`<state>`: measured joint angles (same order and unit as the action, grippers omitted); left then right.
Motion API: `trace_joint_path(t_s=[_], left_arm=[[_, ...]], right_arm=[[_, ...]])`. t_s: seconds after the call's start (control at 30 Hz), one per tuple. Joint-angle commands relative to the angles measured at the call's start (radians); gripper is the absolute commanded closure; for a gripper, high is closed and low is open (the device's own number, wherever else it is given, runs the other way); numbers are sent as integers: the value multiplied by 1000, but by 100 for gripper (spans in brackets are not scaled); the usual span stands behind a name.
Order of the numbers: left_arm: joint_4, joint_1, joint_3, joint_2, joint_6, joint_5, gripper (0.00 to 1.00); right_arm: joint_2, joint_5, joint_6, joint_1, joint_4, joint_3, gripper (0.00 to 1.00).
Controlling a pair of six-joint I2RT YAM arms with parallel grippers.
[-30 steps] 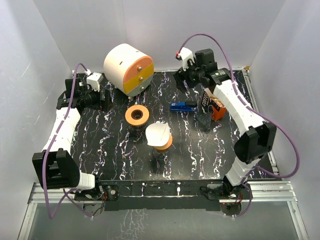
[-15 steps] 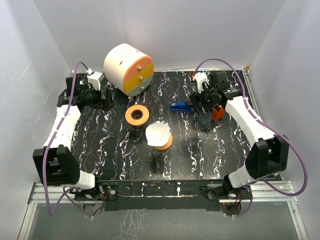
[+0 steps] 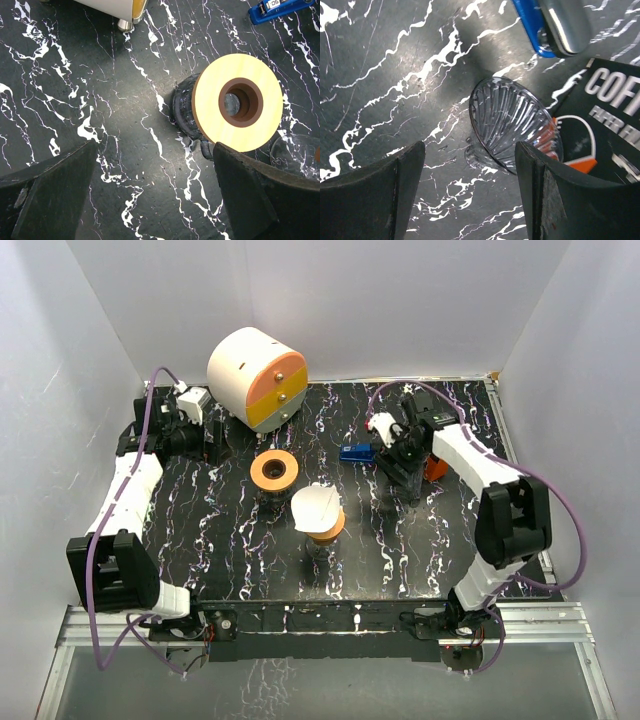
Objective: Place the coffee filter in the dripper
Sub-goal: Pick up the coffee dripper from the center of the board.
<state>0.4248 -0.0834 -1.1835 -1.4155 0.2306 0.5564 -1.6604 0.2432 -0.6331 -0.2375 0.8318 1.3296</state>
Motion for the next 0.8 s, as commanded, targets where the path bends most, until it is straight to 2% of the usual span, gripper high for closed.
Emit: trace_joint_path(t_s=[0.0,0.1,0.33,0.63,0.7,0.77], left_arm=[[-12,-7,19,69,5,33,1],[-15,-6,25,76,7,34,1],[-14,-6,20,70,8,37,1],[-12,-6,15,61,5,45,1],[-14,-7,15,61,4,48,1],[-14,-7,16,60,2,49,1]], right_arm=[[-71,36,-153,-2,106,87,31],[-122,18,-201,-2,161,108,35],[-129,-5,-275,-3,237,132,51],[-147,11,-316,-3,314,161,83],[-152,10,-320,-3,330,165,86],[-153,5,-328,-3,344,168,83]])
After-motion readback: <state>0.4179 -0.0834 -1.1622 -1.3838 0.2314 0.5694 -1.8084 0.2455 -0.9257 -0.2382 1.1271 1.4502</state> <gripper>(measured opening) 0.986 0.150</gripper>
